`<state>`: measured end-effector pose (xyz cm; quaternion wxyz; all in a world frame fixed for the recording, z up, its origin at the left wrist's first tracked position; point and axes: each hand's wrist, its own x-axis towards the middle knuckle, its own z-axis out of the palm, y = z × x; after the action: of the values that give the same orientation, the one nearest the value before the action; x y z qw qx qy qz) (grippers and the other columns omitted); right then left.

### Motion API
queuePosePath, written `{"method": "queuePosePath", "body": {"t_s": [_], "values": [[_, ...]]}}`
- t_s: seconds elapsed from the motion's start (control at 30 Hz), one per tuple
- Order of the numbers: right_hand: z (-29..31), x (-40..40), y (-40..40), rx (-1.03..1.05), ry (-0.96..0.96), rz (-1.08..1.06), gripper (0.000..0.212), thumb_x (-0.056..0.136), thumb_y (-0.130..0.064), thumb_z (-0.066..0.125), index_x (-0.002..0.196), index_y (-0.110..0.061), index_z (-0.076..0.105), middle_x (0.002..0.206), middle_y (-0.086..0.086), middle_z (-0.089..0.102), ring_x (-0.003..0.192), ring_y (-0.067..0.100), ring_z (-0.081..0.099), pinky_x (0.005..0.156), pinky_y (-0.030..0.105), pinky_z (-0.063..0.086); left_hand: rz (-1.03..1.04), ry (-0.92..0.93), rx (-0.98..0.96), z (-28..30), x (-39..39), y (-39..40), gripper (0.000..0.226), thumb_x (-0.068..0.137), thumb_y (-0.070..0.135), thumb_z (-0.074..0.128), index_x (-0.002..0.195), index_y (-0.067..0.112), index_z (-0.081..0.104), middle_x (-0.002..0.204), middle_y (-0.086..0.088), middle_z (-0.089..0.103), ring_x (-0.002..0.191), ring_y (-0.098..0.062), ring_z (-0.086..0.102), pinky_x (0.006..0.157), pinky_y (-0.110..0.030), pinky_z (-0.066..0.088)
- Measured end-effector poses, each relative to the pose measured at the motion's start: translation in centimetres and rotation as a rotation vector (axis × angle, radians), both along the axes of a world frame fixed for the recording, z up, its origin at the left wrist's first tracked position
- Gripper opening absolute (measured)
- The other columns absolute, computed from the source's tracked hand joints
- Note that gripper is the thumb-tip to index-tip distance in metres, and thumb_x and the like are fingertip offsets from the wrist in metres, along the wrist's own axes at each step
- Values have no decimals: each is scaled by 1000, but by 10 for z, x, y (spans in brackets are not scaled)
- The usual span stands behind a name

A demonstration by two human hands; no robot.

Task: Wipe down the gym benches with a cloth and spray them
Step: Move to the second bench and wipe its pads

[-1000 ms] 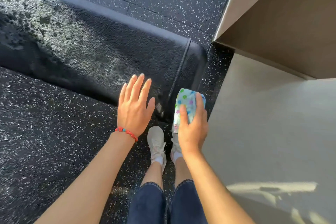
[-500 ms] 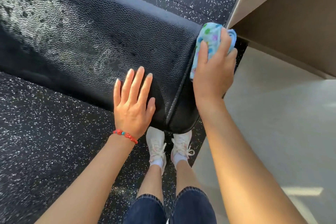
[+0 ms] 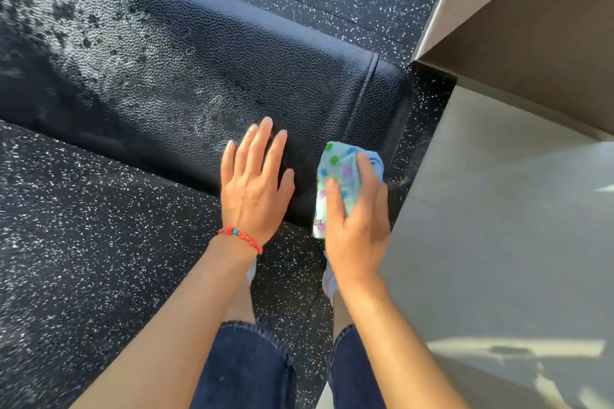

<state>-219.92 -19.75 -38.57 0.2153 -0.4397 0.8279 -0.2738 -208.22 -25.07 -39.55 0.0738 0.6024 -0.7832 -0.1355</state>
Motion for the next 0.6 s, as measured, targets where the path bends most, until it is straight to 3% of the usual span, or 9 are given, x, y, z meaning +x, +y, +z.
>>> {"method": "queuePosePath", "body": {"t_s": [0.13, 0.2, 0.33, 0.43, 0.53, 0.6], "values": [[-7, 27, -18, -16, 228, 181, 35, 93, -36, 45, 123, -18, 40, 75, 13, 53, 62, 29, 51, 52, 34, 45, 39, -5, -37, -1, 21, -22, 47, 88, 20, 46, 131, 3, 49, 142, -20, 40, 132, -36, 37, 107, -54, 25], [-15, 31, -31, 24, 334, 169, 34, 92, -35, 45, 121, -17, 39, 70, 13, 52, 58, 29, 50, 48, 33, 43, 28, -11, -25, -6, 36, -37, 48, 89, 22, 43, 134, 5, 46, 144, -19, 38, 134, -36, 34, 109, -54, 21], [-17, 29, -47, 63, 427, 150, 38, 89, -34, 47, 121, -15, 41, 71, 15, 53, 58, 30, 50, 48, 33, 41, -36, -40, -41, -17, 66, -62, 48, 90, 23, 42, 136, 6, 44, 145, -18, 37, 135, -36, 31, 110, -53, 16], [-19, 15, -92, 70, 494, 24, 40, 85, -31, 53, 119, -10, 57, 76, 18, 57, 64, 33, 54, 53, 33, 40, -103, -45, -75, -25, 78, -69, 48, 91, 22, 45, 136, 7, 44, 144, -18, 38, 134, -37, 33, 109, -55, 18], [-23, 5, -138, 94, 501, -85, 42, 90, -34, 48, 125, -12, 54, 90, 19, 59, 78, 34, 55, 63, 37, 40, -121, -51, -120, -31, 82, -68, 48, 91, 23, 46, 137, 9, 43, 144, -16, 39, 133, -35, 34, 110, -54, 20], [-26, 8, -140, 71, 518, -109, 42, 90, -34, 48, 124, -10, 54, 88, 19, 59, 76, 34, 55, 61, 37, 41, -123, -49, -137, -34, 83, -69, 49, 91, 25, 47, 138, 10, 42, 145, -15, 39, 134, -34, 33, 110, -54, 20]]}}
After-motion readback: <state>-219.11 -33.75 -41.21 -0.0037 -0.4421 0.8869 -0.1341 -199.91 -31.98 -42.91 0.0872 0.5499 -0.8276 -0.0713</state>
